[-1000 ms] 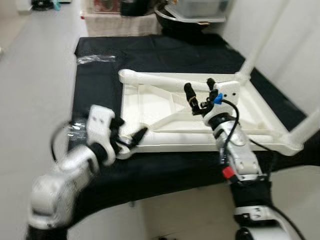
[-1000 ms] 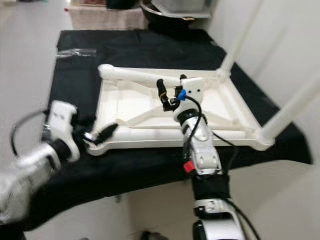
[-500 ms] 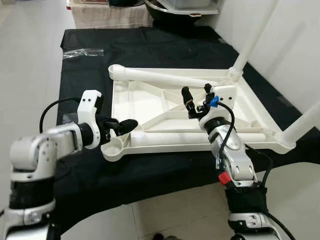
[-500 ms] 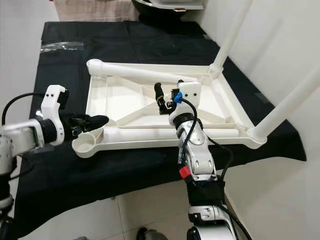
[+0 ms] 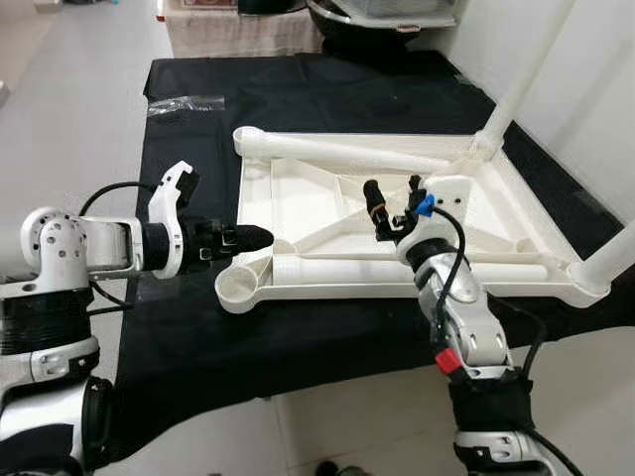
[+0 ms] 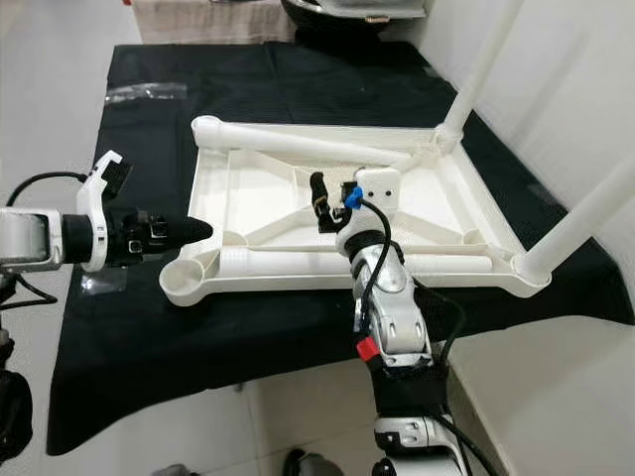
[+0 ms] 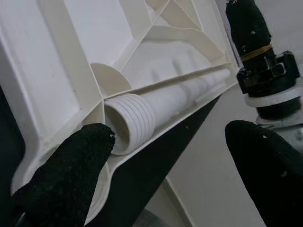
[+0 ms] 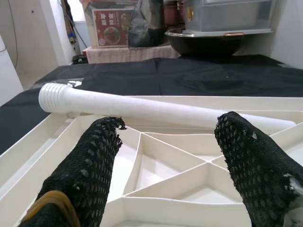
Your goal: Building children table
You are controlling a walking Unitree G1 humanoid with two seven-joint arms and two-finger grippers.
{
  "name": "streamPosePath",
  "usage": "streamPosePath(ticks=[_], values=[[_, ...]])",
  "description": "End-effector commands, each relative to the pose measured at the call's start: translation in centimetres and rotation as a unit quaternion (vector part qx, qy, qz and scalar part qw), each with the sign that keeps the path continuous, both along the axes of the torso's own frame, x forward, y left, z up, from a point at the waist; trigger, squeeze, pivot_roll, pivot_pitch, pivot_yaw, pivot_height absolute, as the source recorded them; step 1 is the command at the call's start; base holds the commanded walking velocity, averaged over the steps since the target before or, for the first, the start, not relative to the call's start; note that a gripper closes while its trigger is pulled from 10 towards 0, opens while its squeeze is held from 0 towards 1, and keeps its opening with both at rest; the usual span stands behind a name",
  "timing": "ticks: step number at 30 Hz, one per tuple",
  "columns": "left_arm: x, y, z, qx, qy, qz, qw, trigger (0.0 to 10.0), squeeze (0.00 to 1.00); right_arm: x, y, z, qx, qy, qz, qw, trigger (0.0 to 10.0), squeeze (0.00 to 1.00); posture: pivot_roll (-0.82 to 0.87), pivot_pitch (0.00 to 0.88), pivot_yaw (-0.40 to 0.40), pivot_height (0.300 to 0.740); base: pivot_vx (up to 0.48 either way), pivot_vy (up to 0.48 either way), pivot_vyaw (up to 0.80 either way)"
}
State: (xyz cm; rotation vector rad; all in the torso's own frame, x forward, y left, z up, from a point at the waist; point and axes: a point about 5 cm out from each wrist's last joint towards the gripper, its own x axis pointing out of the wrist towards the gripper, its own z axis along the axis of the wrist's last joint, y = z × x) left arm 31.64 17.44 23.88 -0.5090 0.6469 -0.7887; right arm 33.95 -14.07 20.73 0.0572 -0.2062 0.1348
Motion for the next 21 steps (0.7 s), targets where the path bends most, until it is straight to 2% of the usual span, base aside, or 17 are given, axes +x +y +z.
streamPosePath(ticks=[1,5,14,21], values=[[0.1,-0.6,-0.9,-0.026,0.043,-0.017,0.999,10.0,0.0,-0.4,-0.1,-0.6,0.007,0.014,-0.007,1.0,10.0,0.0,0.16,0.176,-0.019,0.74,0.0,0.0,0.0],[0.4,-1.0,-2.0,-0.037,0.062,-0.015,0.997,10.0,0.0,-0.7,-0.2,-0.7,0.013,0.017,-0.013,1.0,10.0,0.0,0.16,0.183,-0.008,0.74,0.0,0.0,0.0],[0.7,-1.3,-3.8,-0.043,0.069,-0.004,0.997,10.0,0.0,-0.9,-0.3,-0.4,0.016,0.013,-0.014,1.0,10.0,0.0,0.14,0.183,-0.005,0.74,0.0,0.0,0.0],[0.9,-1.8,-4.2,-0.058,0.068,-0.008,0.996,10.0,0.0,-0.9,-0.6,-0.2,0.014,0.013,-0.017,1.0,10.0,0.0,0.13,0.183,-0.01,0.74,0.0,0.0,0.0]])
